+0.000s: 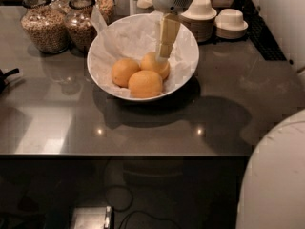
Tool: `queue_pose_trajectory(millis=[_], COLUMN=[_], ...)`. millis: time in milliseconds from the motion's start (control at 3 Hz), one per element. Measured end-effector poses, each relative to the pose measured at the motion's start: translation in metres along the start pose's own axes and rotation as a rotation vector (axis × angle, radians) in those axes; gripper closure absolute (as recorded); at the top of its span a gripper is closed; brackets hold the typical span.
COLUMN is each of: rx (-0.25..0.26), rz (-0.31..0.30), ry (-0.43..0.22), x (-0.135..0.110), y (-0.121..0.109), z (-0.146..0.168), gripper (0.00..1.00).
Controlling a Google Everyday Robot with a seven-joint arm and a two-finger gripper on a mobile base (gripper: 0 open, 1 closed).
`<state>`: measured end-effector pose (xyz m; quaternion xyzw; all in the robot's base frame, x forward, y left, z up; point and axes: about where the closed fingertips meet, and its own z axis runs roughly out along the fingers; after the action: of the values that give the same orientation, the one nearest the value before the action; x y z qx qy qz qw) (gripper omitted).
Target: Pick orange from white bowl
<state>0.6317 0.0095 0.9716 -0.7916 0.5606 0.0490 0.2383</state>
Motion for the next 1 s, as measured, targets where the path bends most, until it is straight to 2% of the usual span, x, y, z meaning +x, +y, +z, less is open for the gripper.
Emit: queue_pose_trajectory(millis=[333,667,1000], rx=[-0.035,-0.036,-0.070], rz=[-0.160,-0.160,-0.257], ry=[0.197,0.197,0.212], x=[0.0103,0.0103,0.0089], y=[-0.0117,-0.0117,-0.0113], z=[0.0159,0.0160,0.0215], gripper=[0.00,0.00,0.00])
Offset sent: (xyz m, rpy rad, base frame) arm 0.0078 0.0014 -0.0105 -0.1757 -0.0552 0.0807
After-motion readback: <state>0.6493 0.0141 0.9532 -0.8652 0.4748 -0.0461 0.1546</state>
